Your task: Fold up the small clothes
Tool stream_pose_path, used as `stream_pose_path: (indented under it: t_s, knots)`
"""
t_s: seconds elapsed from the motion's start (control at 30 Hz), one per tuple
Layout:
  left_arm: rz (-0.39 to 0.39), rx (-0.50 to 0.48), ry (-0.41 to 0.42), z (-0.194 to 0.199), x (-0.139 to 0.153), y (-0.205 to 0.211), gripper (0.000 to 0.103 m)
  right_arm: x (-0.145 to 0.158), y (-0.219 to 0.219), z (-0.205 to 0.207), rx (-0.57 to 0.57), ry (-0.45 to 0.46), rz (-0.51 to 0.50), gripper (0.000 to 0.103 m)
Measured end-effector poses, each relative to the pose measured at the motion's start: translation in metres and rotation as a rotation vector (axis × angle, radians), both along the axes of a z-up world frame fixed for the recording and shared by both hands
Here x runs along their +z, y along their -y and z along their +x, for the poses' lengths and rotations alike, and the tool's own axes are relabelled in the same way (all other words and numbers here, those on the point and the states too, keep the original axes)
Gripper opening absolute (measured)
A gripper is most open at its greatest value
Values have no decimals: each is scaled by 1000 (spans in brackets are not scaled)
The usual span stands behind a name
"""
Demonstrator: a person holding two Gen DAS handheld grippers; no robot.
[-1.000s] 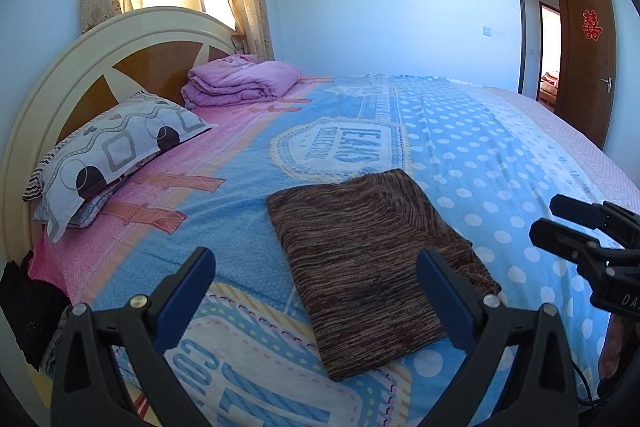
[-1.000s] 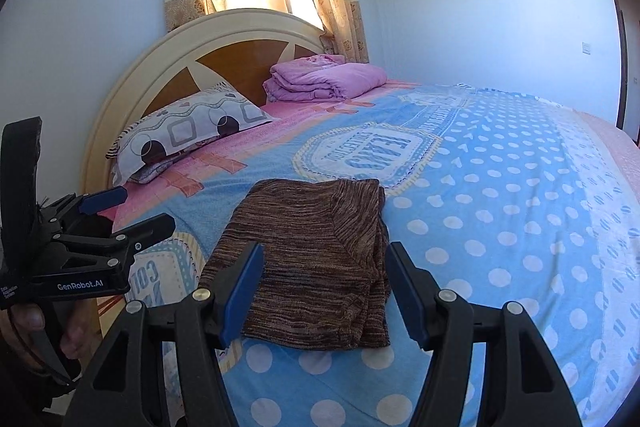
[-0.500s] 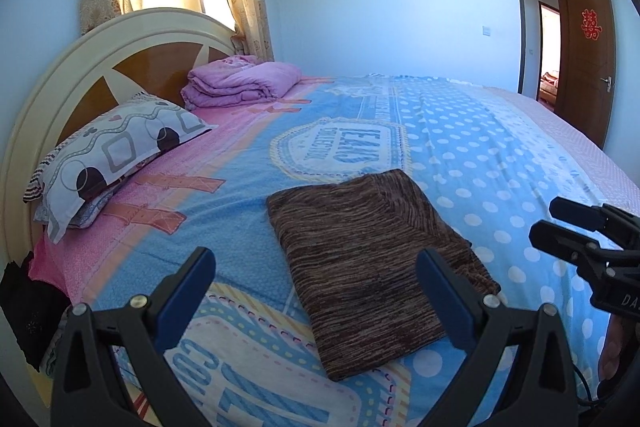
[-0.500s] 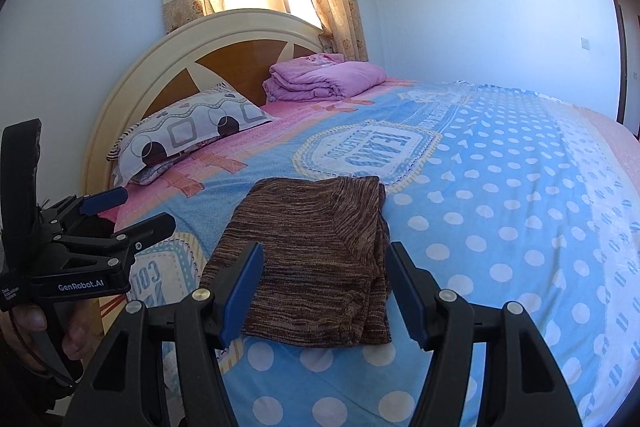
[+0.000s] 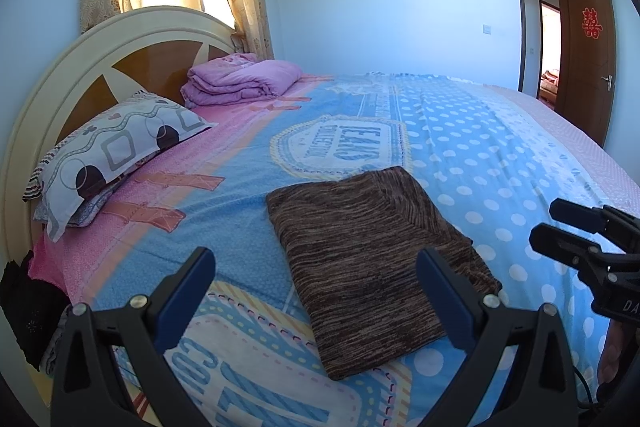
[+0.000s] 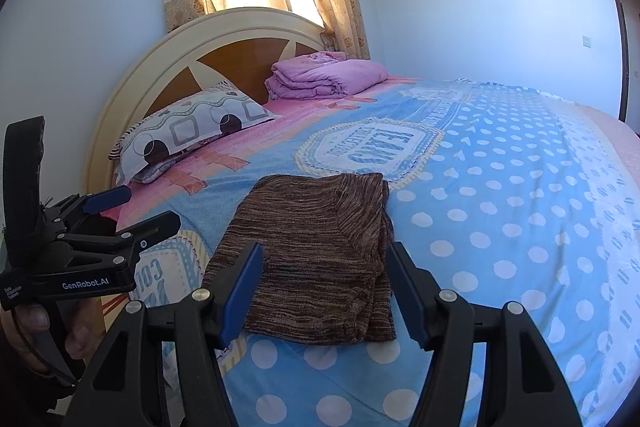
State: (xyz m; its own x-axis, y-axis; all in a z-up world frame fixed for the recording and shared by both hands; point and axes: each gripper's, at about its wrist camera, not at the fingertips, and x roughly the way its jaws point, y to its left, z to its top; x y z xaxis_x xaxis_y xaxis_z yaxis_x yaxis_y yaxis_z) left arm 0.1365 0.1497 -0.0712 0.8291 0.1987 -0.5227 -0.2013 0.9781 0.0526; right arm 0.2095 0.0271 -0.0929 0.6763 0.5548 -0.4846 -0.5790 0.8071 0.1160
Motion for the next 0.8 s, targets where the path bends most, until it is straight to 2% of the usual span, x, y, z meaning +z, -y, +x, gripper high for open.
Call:
stream_pose_path:
  t_s: [0.27,0.8]
  knots:
    - [-6,-16,4,-2,0,0,103,3,0,-3,-6,20,8,64]
    - [-23,18,37,-4,11,-17,103,19,-1,-16,2,99,40,65]
